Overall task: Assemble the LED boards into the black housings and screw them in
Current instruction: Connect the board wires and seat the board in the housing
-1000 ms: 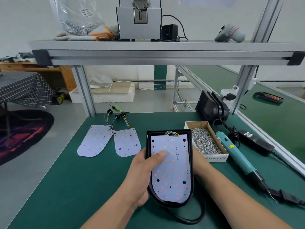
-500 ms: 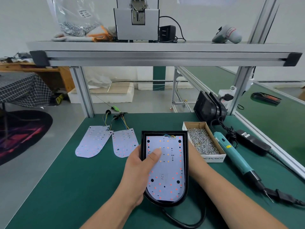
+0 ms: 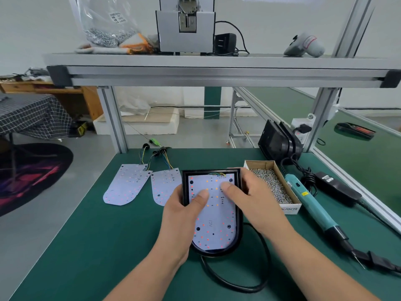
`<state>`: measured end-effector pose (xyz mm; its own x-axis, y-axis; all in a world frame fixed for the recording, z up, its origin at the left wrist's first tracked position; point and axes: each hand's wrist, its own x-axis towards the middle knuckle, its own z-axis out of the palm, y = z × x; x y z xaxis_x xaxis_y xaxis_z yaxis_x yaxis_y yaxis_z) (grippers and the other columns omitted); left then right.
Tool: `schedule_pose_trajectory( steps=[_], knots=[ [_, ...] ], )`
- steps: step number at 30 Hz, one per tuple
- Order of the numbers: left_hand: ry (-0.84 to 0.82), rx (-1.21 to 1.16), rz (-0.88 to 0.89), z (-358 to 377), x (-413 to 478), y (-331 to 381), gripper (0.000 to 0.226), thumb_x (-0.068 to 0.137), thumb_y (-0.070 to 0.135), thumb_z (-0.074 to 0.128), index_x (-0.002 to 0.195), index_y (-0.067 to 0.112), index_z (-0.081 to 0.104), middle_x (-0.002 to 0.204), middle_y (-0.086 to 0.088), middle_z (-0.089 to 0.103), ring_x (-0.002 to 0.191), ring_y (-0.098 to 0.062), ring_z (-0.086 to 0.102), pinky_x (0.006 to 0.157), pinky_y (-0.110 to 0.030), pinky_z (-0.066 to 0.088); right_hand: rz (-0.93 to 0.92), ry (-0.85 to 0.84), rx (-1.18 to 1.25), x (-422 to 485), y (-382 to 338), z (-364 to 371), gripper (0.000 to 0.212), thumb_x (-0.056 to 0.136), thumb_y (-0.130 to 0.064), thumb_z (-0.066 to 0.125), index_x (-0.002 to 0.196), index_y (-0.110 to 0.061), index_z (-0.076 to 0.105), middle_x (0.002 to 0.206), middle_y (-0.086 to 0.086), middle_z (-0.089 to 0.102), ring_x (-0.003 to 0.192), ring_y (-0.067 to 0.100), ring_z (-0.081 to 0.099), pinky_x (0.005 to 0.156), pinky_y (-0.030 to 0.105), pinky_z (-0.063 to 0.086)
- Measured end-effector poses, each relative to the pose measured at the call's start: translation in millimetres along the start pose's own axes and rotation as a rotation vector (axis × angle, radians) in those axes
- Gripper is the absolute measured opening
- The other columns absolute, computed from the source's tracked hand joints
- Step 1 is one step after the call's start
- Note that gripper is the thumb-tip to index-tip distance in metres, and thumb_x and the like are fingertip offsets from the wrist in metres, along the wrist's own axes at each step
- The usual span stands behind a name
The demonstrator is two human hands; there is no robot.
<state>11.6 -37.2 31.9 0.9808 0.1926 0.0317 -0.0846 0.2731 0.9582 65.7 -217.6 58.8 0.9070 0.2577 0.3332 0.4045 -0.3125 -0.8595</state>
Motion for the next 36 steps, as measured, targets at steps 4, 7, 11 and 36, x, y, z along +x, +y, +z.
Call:
schedule_pose_trajectory(
  steps=[4,7,11,36],
  knots=[
    [0.014,0.020,-0.011,1,-1,0,0.017,0.086,0.037,0.077,0.103,0.036,0.078,0.112,-0.003,0.081,0.105,-0.028,0.078,0.091,-0.047,0.061,0.021,0.057,0.027,-1,-3,8,0.020,0.091,-0.042,0.065,0.105,-0.029,0.068,0.100,-0.011,0.075,0.095,0.012,0.070,0.088,0.046,0.057],
    [0.013,0.030,-0.020,2,-1,1,0.016,0.086,0.037,0.077,0.102,0.035,0.078,0.110,-0.003,0.082,0.102,-0.027,0.079,0.090,-0.045,0.061,-0.002,0.067,0.032,-2,-3,9,0.018,0.091,-0.044,0.063,0.103,-0.031,0.067,0.097,-0.010,0.075,0.091,0.013,0.069,0.083,0.043,0.057],
    [0.000,0.063,-0.004,0,0,0,0.015,0.094,0.031,0.077,0.108,0.026,0.077,0.111,-0.003,0.082,0.104,-0.028,0.079,0.089,-0.045,0.061,0.007,0.049,0.055,-2,-3,6,0.020,0.093,-0.043,0.064,0.105,-0.028,0.068,0.097,-0.005,0.074,0.093,0.022,0.068,0.086,0.052,0.057],
    [0.070,-0.374,-0.320,-23,15,22,0.063,0.081,0.035,0.076,0.135,0.002,0.068,0.129,-0.019,0.074,0.119,-0.039,0.071,0.099,-0.051,0.056,-0.237,-0.465,-0.635,-16,-2,4,0.052,0.078,-0.080,0.062,0.098,-0.032,0.058,0.090,-0.016,0.058,0.082,0.007,0.055,0.071,0.024,0.044]
  ],
)
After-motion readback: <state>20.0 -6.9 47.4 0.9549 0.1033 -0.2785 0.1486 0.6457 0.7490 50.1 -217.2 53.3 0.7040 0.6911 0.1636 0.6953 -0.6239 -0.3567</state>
